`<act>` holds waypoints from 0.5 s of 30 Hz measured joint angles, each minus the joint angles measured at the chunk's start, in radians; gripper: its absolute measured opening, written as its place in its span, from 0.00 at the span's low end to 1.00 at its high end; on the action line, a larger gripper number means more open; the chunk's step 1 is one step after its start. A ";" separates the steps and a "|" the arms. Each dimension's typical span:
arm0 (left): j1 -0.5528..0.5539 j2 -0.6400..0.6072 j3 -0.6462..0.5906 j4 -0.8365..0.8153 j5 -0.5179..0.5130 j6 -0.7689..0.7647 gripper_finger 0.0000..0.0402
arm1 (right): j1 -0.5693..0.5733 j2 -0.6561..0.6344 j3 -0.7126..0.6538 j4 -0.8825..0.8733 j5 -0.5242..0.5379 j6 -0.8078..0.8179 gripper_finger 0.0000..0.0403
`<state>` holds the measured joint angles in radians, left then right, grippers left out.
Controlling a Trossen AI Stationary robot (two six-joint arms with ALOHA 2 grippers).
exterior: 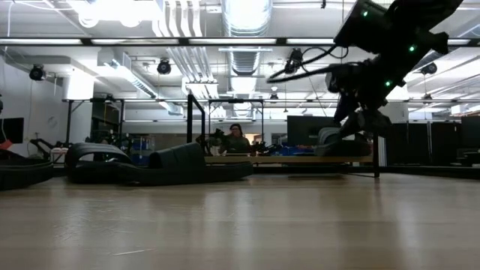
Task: Pick and place slides into the shelf
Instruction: Put the black slipper on the shelf
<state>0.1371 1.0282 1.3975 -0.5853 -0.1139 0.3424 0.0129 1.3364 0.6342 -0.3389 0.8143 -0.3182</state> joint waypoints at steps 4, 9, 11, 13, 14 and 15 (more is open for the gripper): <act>0.000 -0.002 -0.008 0.000 0.000 -0.021 0.57 | 0.000 0.022 0.000 0.000 0.044 0.000 0.50; 0.000 -0.001 -0.018 -0.001 0.000 -0.022 0.57 | -0.007 0.036 0.000 -0.001 0.095 -0.024 0.50; 0.000 -0.001 -0.018 0.000 0.000 -0.022 0.57 | -0.014 0.041 -0.001 -0.002 0.095 -0.024 0.50; 0.000 -0.001 -0.018 0.000 0.000 -0.022 0.57 | -0.022 0.042 -0.001 -0.005 0.098 -0.023 0.50; 0.000 -0.001 -0.018 0.000 0.000 -0.022 0.57 | -0.026 0.042 -0.002 -0.005 0.102 -0.023 0.50; 0.000 -0.001 -0.018 0.000 0.000 -0.022 0.57 | -0.031 0.041 -0.002 -0.005 0.104 -0.023 0.50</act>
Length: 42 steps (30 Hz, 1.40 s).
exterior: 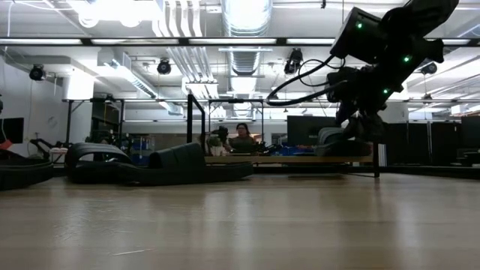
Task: Pick and place slides into the shelf
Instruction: Put the black slipper on the shelf
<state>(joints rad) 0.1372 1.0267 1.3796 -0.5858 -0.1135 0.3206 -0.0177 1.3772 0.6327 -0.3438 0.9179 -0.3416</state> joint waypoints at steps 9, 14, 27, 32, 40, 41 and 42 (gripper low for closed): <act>0.000 -0.002 0.000 0.000 0.000 0.000 0.57 | -0.036 -0.004 0.000 0.000 0.000 0.000 0.40; 0.000 -0.002 0.000 0.000 0.000 0.000 0.57 | -0.035 -0.006 0.000 -0.019 -0.004 0.000 0.20; 0.000 -0.002 0.000 -0.001 0.000 0.000 0.57 | -0.034 -0.034 -0.001 -0.074 0.001 -0.038 0.03; 0.000 -0.002 0.000 0.000 0.000 0.000 0.57 | -0.034 -0.085 -0.001 -0.098 -0.007 -0.041 0.03; 0.000 -0.002 0.000 -0.001 0.000 0.000 0.57 | -0.035 -0.126 -0.001 -0.135 -0.061 -0.025 0.03; 0.000 -0.003 0.000 -0.001 0.000 0.000 0.57 | -0.035 -0.126 -0.001 -0.143 -0.061 -0.019 0.03; 0.000 -0.002 0.000 -0.001 0.000 0.000 0.57 | -0.035 -0.126 -0.001 -0.149 -0.061 -0.012 0.03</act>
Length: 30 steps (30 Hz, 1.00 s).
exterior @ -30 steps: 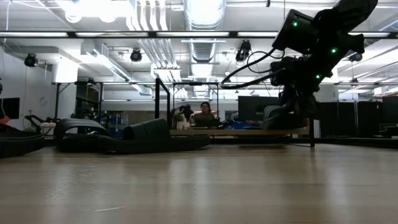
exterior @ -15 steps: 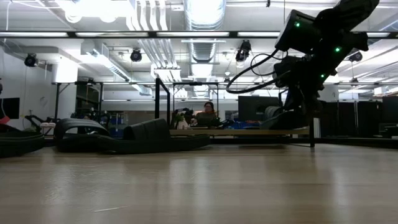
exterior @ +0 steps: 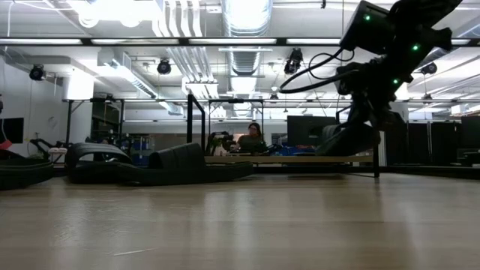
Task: Pick and place slides into the shelf
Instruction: Put the black slipper on the shelf
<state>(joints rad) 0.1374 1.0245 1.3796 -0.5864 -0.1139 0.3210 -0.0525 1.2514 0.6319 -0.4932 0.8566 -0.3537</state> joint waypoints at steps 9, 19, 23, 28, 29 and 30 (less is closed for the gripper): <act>0.000 0.000 0.000 0.000 0.000 0.000 0.57 | 0.000 0.000 0.000 -0.008 0.005 0.046 0.03; 0.000 0.000 0.000 0.000 0.000 0.000 0.57 | 0.000 -0.001 0.000 -0.019 -0.032 0.051 0.13; 0.000 0.000 0.000 0.000 0.000 0.000 0.57 | 0.000 -0.001 0.000 -0.025 -0.047 0.067 0.22; 0.000 0.000 -0.001 0.000 0.000 0.000 0.57 | 0.000 -0.001 0.012 -0.034 -0.048 0.093 0.33; 0.000 0.000 -0.001 0.000 0.000 0.000 0.57 | 0.000 -0.001 0.021 -0.034 -0.048 0.096 0.35; 0.000 0.000 -0.001 0.000 0.000 0.000 0.57 | 0.000 -0.001 0.032 -0.038 -0.048 0.098 0.36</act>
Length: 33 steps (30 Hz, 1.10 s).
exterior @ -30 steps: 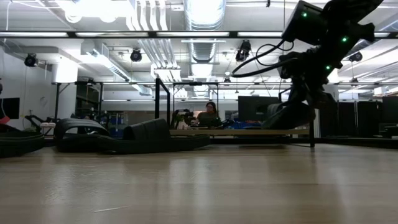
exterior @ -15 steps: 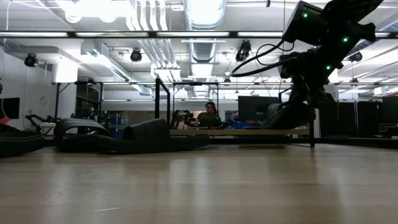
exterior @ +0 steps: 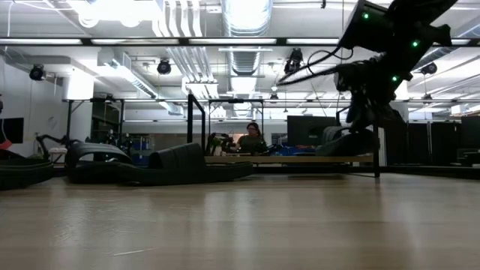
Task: Pick and place slides into the shelf
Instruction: Put the black slipper on the shelf
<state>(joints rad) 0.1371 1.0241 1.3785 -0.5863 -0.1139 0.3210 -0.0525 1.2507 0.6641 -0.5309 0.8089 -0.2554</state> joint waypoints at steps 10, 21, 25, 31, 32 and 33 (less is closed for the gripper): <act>0.000 0.000 0.000 -0.007 0.000 0.000 0.57 | 0.000 -0.001 0.121 -0.182 0.001 0.037 0.45; 0.000 0.000 0.000 -0.031 0.000 0.000 0.57 | 0.032 -0.069 0.128 -0.239 -0.088 0.162 0.41; 0.000 0.000 0.000 -0.032 0.000 0.000 0.57 | 0.083 -0.087 0.114 -0.191 -0.150 0.173 0.38; 0.000 0.000 0.000 -0.036 0.000 0.000 0.57 | 0.129 -0.026 0.073 -0.188 -0.094 0.178 0.34; 0.000 0.000 0.000 -0.036 0.000 0.000 0.57 | 0.134 -0.016 0.067 -0.187 -0.067 0.178 0.33; 0.000 0.000 0.000 -0.036 0.000 0.000 0.57 | 0.138 -0.005 0.062 -0.186 -0.046 0.177 0.32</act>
<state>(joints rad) 0.1375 1.0244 1.3781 -0.6224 -0.1139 0.3207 0.0854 1.2453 0.7256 -0.7170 0.7634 -0.0784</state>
